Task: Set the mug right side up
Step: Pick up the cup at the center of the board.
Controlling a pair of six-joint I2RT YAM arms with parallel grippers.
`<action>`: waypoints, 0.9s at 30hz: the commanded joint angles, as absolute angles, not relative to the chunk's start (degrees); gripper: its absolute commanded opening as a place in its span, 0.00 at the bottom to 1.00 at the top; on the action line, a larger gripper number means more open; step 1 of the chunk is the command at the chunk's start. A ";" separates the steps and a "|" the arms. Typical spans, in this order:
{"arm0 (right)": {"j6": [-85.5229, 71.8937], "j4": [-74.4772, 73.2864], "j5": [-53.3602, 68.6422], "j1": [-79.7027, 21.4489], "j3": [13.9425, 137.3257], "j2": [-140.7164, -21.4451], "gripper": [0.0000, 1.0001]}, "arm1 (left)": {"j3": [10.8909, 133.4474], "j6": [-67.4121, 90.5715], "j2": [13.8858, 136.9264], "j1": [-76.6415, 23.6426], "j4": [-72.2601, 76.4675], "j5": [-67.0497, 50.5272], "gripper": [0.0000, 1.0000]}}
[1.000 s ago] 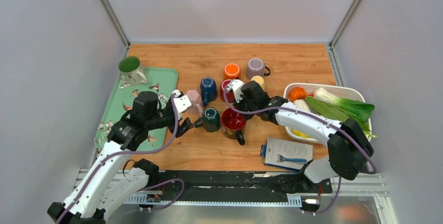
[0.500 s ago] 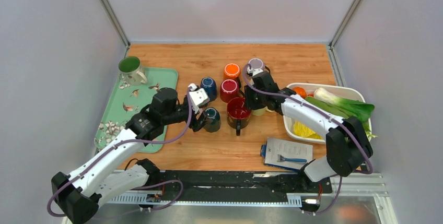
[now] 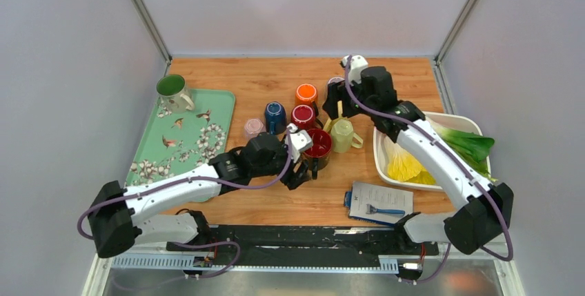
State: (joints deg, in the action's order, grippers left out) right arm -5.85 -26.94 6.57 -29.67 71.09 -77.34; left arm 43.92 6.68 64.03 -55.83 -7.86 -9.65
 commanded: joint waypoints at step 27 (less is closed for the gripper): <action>-10.99 -22.79 16.32 -15.60 60.15 -66.88 0.74 | 64.81 34.30 97.34 -58.33 -21.07 7.05 0.44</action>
State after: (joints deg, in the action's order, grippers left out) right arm -9.23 -26.48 14.92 -16.29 60.71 -68.27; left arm 62.57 32.25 96.97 -59.22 -15.64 5.58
